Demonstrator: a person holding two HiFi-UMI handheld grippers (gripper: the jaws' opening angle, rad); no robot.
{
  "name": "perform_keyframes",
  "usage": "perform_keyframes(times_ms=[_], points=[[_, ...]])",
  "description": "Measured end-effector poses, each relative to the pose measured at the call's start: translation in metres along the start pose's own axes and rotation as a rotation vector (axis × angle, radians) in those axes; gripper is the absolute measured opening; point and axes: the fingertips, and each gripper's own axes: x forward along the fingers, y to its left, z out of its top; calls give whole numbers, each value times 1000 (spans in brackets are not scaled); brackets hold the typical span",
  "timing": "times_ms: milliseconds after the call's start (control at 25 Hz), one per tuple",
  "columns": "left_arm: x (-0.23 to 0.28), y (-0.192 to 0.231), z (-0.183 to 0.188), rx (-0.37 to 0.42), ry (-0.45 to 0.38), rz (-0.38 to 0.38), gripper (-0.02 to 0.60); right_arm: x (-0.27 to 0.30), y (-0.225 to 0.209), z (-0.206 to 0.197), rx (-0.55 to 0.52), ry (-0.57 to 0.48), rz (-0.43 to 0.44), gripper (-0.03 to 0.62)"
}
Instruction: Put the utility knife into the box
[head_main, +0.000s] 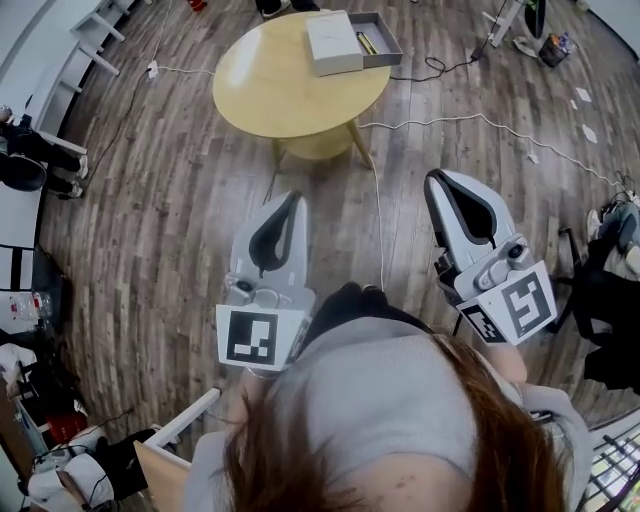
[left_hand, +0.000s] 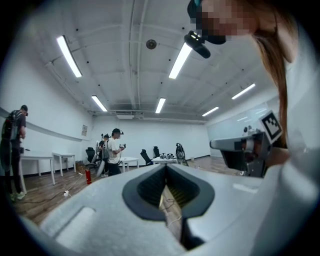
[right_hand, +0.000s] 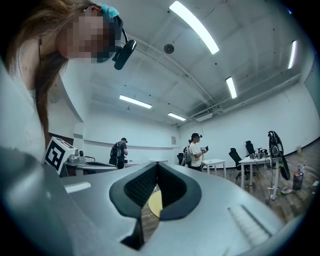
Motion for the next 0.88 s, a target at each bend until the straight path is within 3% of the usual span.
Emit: perform_keyframes(times_ms=[200,880], points=[[-1,-4,17,36,-44,-21,-6,-6,3,13,-20,-24,-19,3],[-25,5,20,5,-77,-5,-6,0,35,13,-52,-23,12,5]])
